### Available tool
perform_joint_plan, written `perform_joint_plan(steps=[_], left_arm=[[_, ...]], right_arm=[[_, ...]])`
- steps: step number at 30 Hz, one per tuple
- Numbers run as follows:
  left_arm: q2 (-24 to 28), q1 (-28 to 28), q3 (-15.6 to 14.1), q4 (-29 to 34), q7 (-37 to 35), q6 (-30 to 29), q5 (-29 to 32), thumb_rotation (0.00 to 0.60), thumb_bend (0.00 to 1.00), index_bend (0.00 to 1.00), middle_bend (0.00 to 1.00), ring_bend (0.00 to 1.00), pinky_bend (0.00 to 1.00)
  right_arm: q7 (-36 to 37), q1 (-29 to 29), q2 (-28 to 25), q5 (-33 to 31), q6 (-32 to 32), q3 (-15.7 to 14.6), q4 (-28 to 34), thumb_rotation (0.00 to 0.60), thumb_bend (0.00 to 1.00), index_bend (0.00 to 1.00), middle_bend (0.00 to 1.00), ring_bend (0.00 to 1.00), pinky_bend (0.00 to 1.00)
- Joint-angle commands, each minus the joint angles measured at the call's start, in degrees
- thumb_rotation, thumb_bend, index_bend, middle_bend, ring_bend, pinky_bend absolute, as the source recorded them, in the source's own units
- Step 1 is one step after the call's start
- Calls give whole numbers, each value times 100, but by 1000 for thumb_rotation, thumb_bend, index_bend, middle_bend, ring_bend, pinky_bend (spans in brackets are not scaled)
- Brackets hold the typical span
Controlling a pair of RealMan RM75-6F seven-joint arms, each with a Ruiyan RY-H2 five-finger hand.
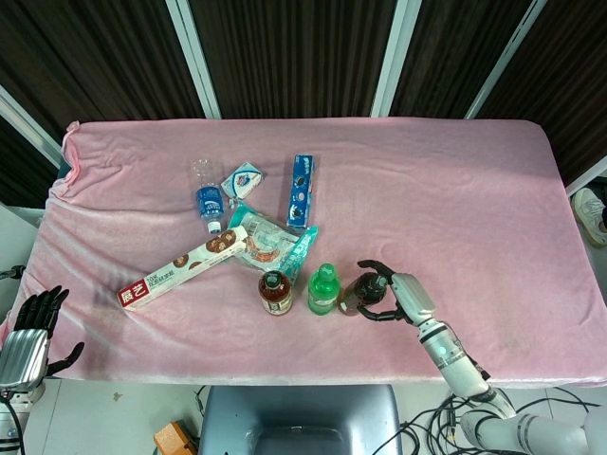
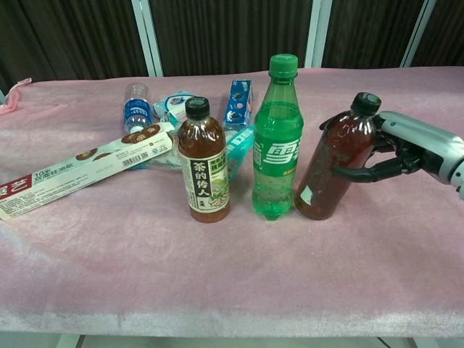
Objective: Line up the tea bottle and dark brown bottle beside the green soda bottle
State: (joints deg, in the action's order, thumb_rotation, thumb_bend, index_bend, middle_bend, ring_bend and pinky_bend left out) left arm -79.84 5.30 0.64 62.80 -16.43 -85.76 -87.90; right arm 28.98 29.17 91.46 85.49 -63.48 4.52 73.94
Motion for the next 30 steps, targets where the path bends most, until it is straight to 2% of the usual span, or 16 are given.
perform_joint_plan(steps=[1,12,18,21,23,25,28,30], left_arm=[[0,1,-1,-1,-2,2,-3,600,271,0,24,0,0],[2,4,-1,6,-3,8,-9,600,270,0,23,0,0],[7,-13,-1,19,26,-45,-26,600,270,0,23,0,0],[22,-47,-7,37,120,-110,-36,600,277,0,21,0,0],[43,-84,-7,84,223,-181,-42,600,290,0,17,0,0],[75,-130,-13,154,327,-267,-54,600,296,0,14,0,0],[129,-202,-25,283,518,-398,-78,600,295,0,14,0,0],[171,-244,-44,389,670,-447,-88,600,294,0,15,0,0]], right_arm=[[32,5,-14,3,5,1,25,600,375,269,305,268,549],[55,-15,-179,81,-77,-30,207,600,375,166,264,242,527],[-26,-190,-478,303,-477,-130,393,600,375,151,241,224,508],[-281,-398,-852,554,-852,-307,546,600,375,102,190,175,455],[-792,-591,-1301,684,-1020,-516,737,600,374,52,117,106,386],[-1621,-853,-1877,661,-1137,-733,1069,600,375,8,23,20,262],[-3074,-1458,-2511,340,-1644,-910,1558,600,375,0,0,0,122],[-3699,-1877,-2683,136,-2116,-960,1732,600,374,0,0,0,99]])
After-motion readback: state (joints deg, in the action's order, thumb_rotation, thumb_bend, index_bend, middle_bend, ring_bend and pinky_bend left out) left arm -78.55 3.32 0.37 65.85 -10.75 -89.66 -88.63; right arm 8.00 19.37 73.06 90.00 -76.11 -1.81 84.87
